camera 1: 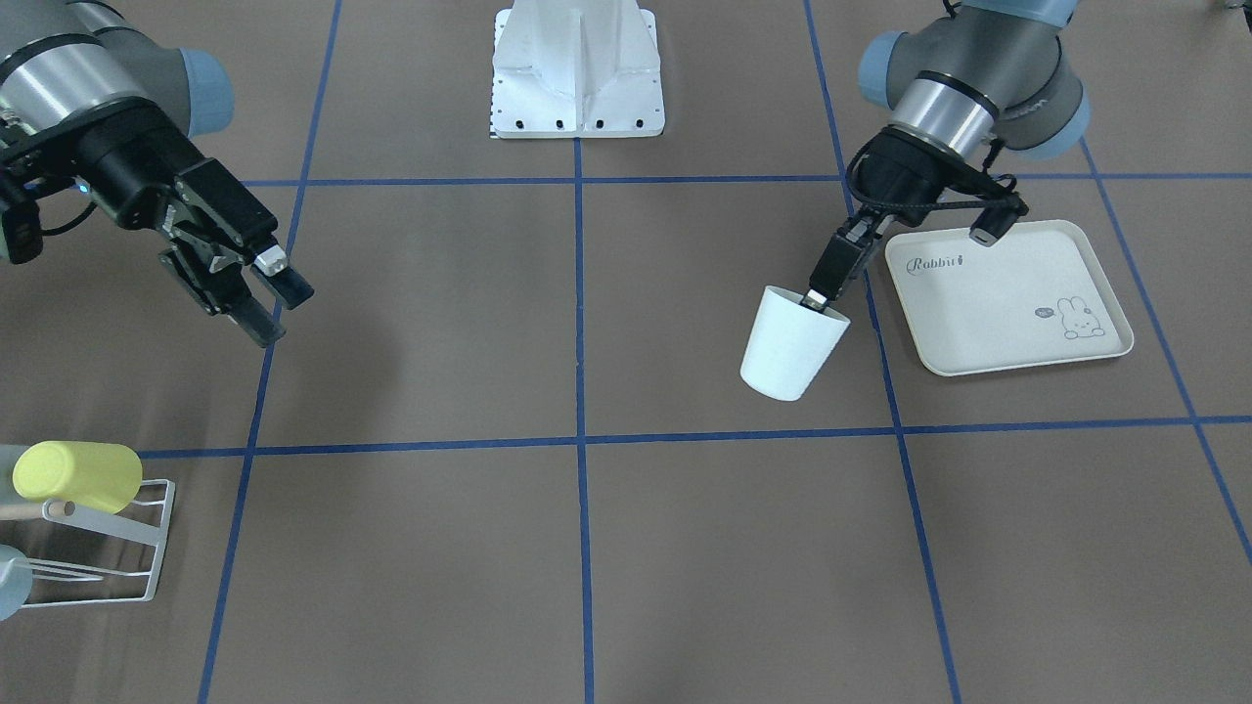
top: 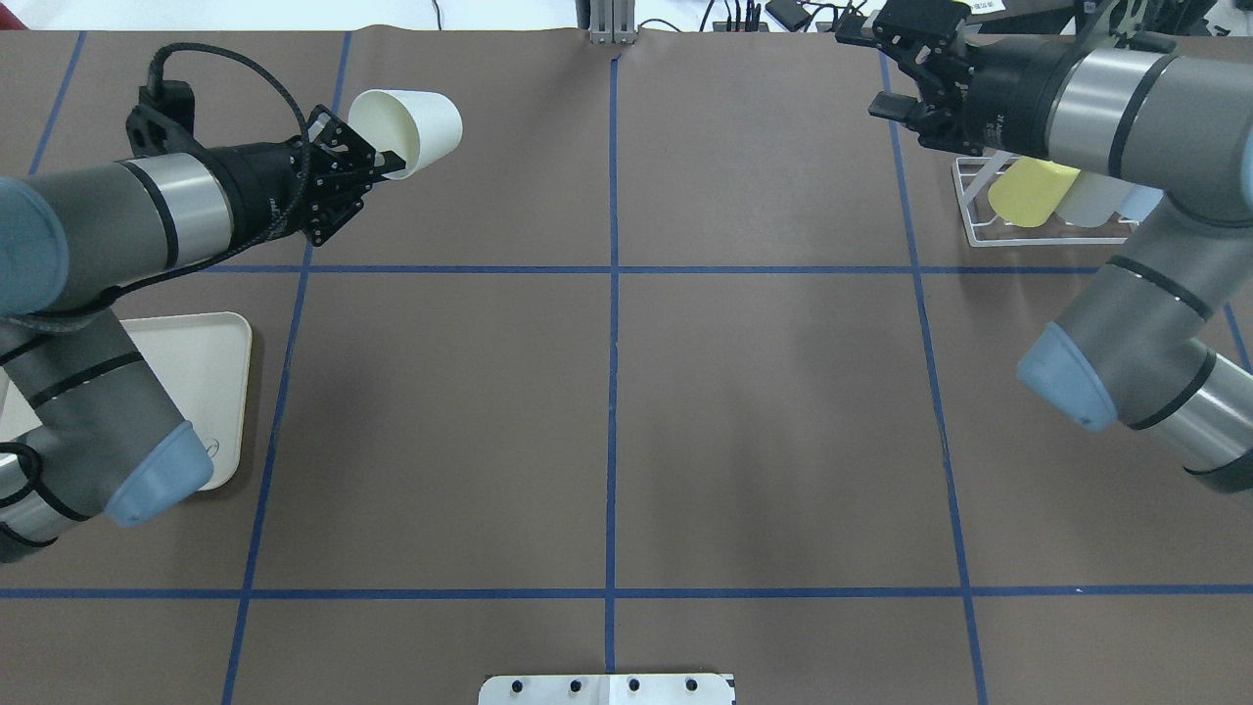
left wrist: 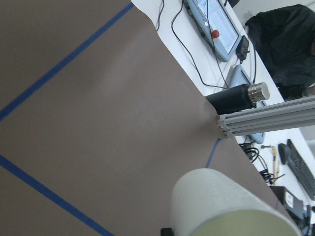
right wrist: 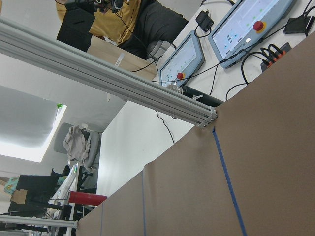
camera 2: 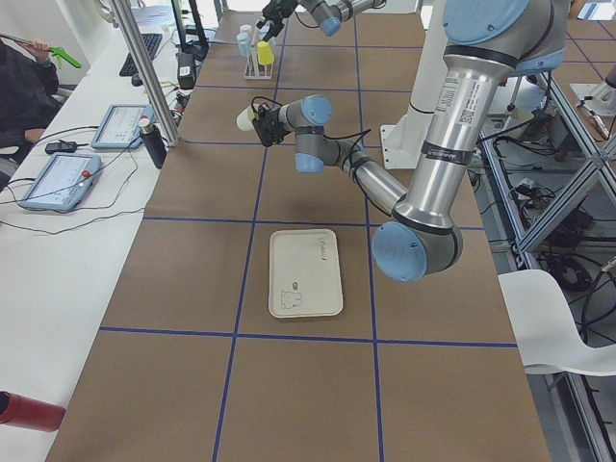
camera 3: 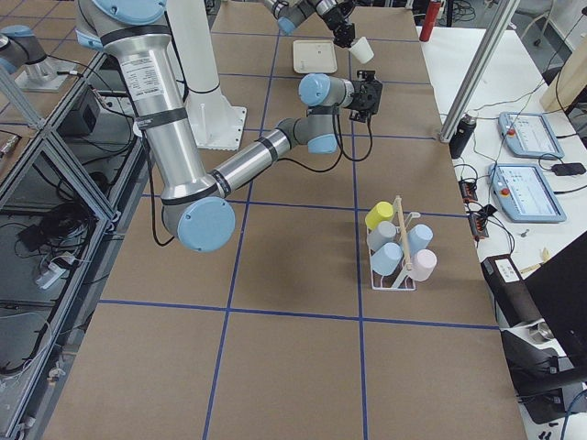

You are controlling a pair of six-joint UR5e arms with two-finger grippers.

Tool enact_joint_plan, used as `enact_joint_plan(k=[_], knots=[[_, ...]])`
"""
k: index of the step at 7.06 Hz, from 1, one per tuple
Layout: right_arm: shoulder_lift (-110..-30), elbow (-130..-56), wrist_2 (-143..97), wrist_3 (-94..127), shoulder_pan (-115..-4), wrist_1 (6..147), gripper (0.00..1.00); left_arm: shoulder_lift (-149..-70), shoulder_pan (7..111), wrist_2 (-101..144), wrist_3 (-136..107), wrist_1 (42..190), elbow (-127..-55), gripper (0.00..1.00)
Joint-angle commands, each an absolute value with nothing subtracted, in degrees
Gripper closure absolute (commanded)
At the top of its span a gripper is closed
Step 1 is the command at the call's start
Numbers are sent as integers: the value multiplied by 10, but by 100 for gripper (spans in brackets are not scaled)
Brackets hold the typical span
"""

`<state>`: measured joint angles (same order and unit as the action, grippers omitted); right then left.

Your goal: Transfer IKEA cup to right arm and place on rack

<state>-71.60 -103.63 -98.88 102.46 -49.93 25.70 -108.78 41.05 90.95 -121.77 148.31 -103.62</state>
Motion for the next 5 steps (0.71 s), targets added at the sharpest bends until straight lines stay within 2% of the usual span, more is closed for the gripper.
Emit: enact_joint_plan(k=[1, 5], knots=[[-705, -1033, -913, 1071, -445, 208, 0, -1110, 375, 868, -1269, 1627, -993, 100], [-666, -1010, -838, 1092, -382, 161, 0, -1152, 319, 827, -1296, 1960, -832, 100]])
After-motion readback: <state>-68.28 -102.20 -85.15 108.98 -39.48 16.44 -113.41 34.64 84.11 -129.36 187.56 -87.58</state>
